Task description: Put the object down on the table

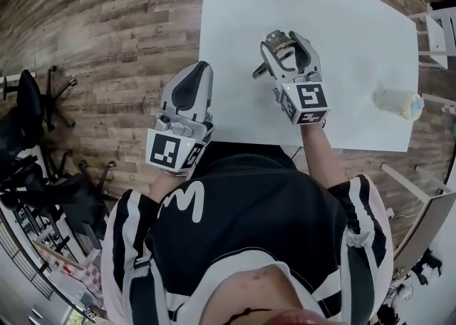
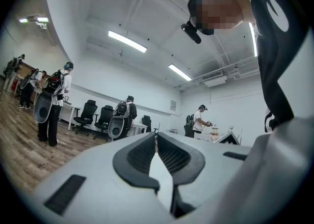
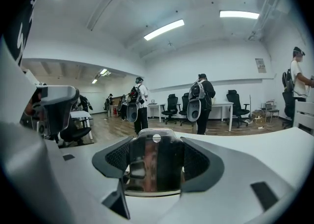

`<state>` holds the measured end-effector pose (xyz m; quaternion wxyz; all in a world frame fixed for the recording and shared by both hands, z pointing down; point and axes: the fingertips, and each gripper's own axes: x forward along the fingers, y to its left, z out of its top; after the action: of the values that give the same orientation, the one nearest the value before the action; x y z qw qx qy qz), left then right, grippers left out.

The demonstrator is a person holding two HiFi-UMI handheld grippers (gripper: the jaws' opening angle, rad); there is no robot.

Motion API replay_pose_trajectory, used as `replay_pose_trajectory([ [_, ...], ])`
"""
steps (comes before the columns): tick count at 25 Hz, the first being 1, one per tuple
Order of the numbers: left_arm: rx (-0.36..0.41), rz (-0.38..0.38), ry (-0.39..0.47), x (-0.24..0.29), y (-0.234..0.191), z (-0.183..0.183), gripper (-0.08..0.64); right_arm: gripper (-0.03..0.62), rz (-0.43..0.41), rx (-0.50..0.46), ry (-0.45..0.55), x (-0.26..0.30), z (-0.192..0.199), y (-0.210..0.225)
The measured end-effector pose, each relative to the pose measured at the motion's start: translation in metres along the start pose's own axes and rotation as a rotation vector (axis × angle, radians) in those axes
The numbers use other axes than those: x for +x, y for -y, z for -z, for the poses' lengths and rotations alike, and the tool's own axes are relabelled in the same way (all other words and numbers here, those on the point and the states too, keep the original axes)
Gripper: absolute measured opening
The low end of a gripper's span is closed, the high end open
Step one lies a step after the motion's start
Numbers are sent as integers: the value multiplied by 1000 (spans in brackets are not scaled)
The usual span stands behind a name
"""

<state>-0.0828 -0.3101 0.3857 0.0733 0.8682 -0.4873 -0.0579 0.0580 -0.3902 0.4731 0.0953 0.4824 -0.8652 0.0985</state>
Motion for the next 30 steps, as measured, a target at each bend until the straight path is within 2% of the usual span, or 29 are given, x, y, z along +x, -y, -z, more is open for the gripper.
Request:
replay_pose_trajectory([
  [14,-11,-30,-13,-13,-9,4,18,308,-9,12,-106,16,46,-13],
  [30,-20,-32,-17,-16,-11,7,18,310,-4,17,-161,28,74,-16],
])
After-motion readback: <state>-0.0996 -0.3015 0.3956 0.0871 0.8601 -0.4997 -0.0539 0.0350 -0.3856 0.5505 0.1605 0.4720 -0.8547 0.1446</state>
